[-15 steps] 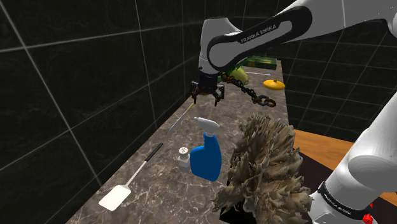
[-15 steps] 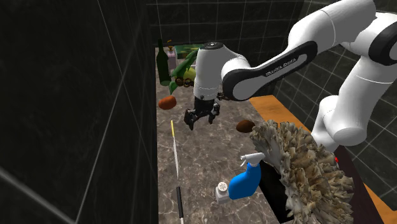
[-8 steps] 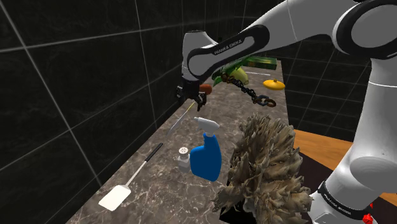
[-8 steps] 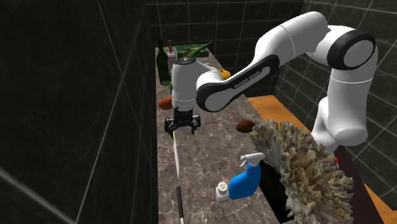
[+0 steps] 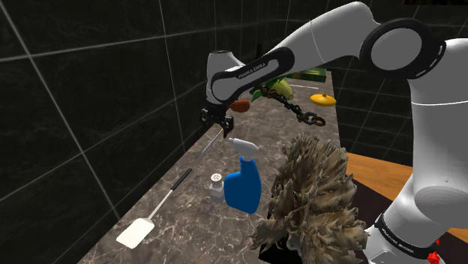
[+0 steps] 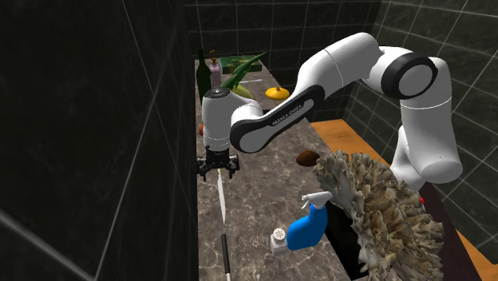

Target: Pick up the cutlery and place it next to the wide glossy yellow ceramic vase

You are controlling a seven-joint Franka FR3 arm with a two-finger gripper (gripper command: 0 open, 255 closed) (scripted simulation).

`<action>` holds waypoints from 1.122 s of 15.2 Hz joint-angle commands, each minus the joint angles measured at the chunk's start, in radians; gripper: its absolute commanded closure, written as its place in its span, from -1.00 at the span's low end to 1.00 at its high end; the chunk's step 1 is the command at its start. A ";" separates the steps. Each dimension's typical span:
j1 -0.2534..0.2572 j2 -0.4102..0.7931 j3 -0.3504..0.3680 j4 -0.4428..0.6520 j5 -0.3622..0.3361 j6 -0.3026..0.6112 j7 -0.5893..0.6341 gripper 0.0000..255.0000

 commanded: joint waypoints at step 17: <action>0.004 0.027 -0.005 -0.012 -0.009 0.038 0.007 1.00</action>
